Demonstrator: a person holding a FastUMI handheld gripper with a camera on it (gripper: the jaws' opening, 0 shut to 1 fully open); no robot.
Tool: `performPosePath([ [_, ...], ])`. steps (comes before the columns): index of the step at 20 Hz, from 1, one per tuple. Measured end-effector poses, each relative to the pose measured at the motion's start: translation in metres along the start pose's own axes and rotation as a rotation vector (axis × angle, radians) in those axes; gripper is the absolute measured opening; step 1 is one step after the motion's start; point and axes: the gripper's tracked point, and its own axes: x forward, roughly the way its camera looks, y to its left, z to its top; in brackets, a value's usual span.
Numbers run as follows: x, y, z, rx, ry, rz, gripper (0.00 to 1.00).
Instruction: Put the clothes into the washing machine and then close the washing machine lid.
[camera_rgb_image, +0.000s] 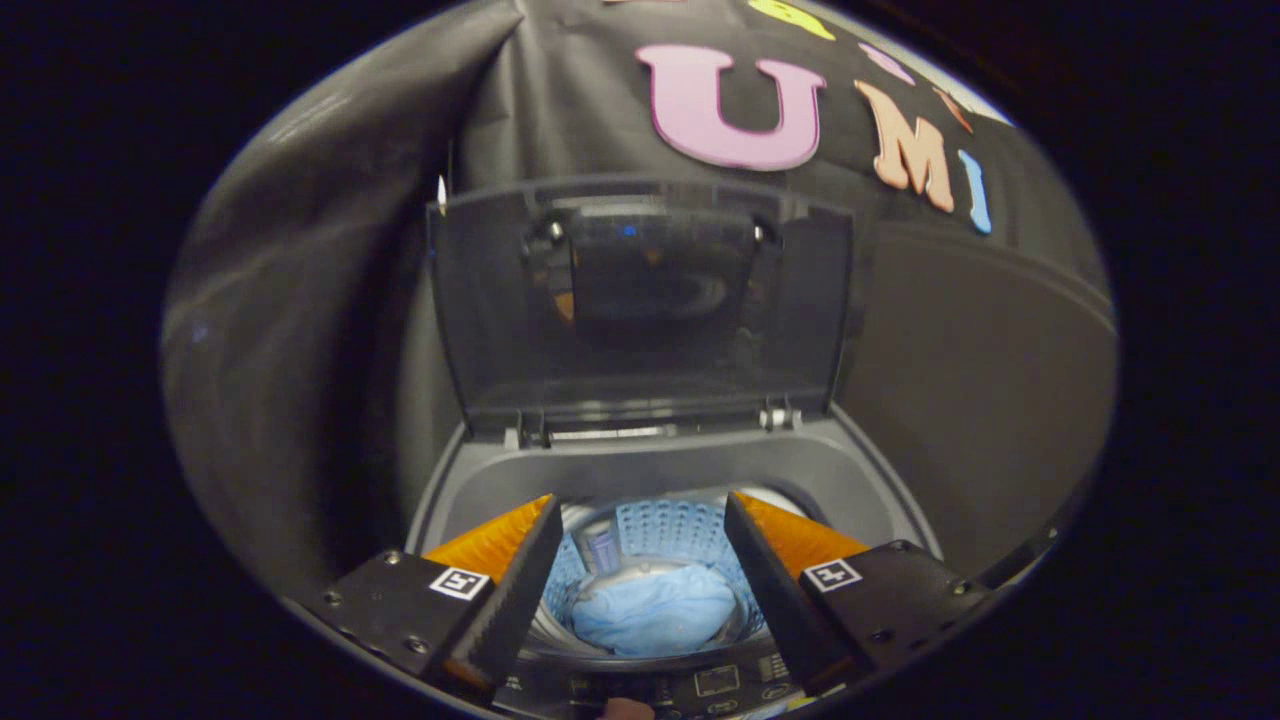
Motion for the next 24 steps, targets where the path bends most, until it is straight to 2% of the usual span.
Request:
performPosePath([
  [7,-0.033,0.022,0.122,0.022,-0.226,0.056,0.97],
  [9,-0.029,0.029,0.156,0.029,-0.264,0.080,0.97],
  [14,0.002,0.021,0.220,0.048,-0.377,0.078,0.96],
  [19,0.074,0.003,0.239,0.031,-0.386,0.072,0.95],
  [22,0.099,-0.005,0.250,0.018,-0.420,0.084,0.95],
  [24,0.113,-0.022,0.248,0.049,-0.410,0.043,0.95],
])
